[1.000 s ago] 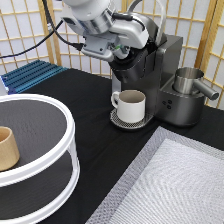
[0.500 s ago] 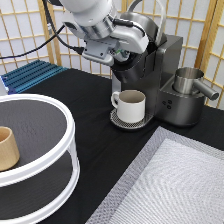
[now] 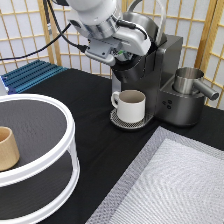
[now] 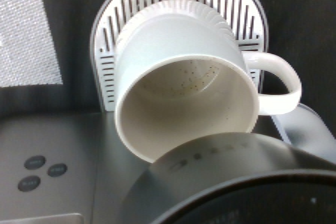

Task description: Make coffee

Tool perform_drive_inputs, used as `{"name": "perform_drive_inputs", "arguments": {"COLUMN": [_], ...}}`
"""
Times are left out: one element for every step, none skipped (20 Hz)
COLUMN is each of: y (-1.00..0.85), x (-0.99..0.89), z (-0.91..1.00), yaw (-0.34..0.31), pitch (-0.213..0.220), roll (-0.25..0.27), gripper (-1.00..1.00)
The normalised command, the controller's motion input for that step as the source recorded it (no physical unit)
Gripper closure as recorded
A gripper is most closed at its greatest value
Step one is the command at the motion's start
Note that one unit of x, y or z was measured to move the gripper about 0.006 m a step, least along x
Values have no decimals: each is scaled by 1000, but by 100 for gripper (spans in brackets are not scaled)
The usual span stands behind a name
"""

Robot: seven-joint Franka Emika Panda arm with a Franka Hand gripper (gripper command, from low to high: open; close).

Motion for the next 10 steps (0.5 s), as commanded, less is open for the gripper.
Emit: {"name": "perform_drive_inputs", "arguments": {"y": [237, 229, 249, 246, 254, 249, 257, 257, 226, 234], "x": [0, 0, 0, 0, 0, 0, 0, 0, 0, -3], "z": [26, 20, 40, 26, 6, 0, 0, 0, 0, 11], "yaw": [-95, -96, -98, -99, -101, -102, -104, -103, -99, -99], "pitch": [26, 20, 15, 13, 5, 0, 0, 0, 0, 0], "roll": [-127, -130, -132, -134, -136, -137, -141, -144, -138, -138], "gripper": [100, 100, 100, 100, 100, 100, 100, 100, 100, -100]}}
